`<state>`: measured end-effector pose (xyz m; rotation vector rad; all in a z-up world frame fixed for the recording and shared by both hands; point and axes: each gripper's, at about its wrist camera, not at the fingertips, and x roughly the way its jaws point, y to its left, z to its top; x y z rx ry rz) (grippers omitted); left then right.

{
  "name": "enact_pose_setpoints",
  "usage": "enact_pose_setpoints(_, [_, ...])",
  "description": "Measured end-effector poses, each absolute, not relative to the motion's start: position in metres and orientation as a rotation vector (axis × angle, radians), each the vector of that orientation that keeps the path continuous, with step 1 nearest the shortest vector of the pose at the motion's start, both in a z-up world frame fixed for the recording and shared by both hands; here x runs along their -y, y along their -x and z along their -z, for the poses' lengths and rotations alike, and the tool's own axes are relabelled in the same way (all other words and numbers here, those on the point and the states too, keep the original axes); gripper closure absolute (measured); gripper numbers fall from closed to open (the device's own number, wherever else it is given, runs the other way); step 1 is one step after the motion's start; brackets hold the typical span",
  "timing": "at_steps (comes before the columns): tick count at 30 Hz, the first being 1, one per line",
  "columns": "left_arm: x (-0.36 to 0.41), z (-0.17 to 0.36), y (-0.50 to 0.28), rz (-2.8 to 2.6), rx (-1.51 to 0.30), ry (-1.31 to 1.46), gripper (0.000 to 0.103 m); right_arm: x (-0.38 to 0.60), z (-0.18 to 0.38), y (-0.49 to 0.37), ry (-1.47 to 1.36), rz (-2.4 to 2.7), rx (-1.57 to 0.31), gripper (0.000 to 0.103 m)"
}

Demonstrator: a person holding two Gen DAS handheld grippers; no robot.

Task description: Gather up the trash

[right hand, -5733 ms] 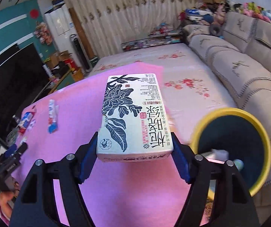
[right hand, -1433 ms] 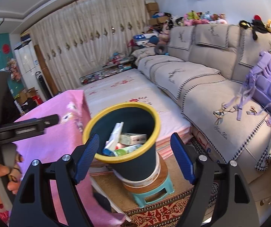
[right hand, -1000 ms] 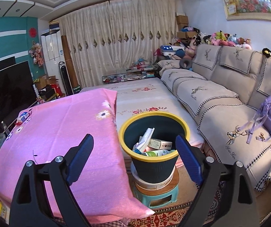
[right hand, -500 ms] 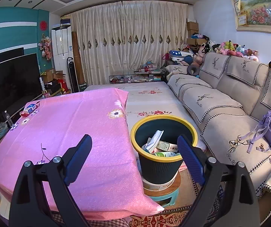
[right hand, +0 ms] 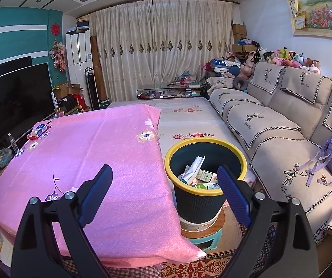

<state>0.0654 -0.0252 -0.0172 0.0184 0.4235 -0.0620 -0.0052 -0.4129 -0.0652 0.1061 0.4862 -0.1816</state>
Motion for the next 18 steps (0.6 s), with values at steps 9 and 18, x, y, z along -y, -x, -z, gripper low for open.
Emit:
enact_pose_setpoints(9, [0.0314, 0.0199, -0.0686, 0.069, -0.436, -0.028, 0.005, 0.4124, 0.0667, 0.004, -0.111, 0.175, -0.489, 0.016])
enact_pose_setpoints(18, [0.0337, 0.0211, -0.0705, 0.072, -0.439, -0.032, 0.005, 0.4127, 0.0695, 0.0016, -0.117, 0.169, -0.495, 0.016])
